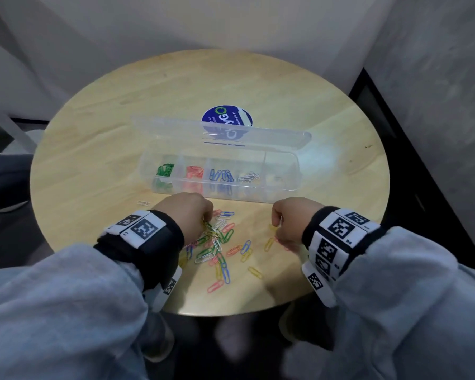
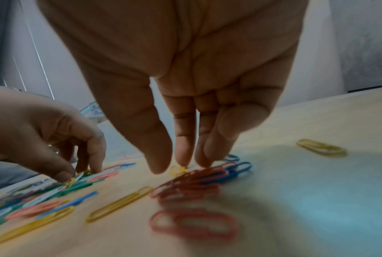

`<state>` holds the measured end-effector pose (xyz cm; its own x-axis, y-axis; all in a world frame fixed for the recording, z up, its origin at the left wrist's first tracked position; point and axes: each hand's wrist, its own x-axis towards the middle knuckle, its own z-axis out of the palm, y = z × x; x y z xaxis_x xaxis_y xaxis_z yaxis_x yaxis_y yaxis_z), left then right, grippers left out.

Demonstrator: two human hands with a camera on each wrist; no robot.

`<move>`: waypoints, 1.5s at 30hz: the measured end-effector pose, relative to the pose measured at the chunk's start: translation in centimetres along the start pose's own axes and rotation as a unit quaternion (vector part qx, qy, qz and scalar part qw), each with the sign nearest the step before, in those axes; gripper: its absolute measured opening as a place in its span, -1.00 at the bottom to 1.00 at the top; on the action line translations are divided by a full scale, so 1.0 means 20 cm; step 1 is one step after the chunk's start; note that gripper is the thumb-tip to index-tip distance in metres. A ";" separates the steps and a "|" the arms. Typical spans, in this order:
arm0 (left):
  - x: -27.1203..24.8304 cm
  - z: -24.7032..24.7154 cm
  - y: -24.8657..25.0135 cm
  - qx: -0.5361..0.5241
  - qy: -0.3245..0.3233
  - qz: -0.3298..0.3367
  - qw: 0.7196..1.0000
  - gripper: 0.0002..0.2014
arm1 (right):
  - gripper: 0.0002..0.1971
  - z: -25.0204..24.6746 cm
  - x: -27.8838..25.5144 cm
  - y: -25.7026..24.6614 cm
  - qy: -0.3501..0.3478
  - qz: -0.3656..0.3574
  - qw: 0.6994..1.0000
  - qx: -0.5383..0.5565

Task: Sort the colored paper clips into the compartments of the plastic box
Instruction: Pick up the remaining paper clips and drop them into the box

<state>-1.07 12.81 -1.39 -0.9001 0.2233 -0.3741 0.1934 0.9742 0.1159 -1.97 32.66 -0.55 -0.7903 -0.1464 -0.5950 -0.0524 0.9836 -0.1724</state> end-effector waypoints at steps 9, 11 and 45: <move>-0.02 0.00 -0.05 -0.013 -0.011 -0.027 0.999 -0.82 | -0.69 0.00 -0.01 -0.09 -0.027 -0.014 0.992 -0.121; -0.03 0.00 -0.06 -0.015 -0.010 -0.031 0.999 -0.82 | -0.71 0.01 0.00 -0.09 -0.023 -0.016 0.993 -0.114; -0.08 -0.09 -0.09 -0.529 -0.110 -0.118 0.833 -0.73 | -0.67 0.13 -0.07 -0.14 -0.057 -0.161 0.976 -0.132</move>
<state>-0.71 10.74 0.62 -0.7479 0.1429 -0.6483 -0.5369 0.4441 0.7173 0.85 29.78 -1.32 -0.6337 -0.4488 -0.6301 -0.4550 0.8750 -0.1657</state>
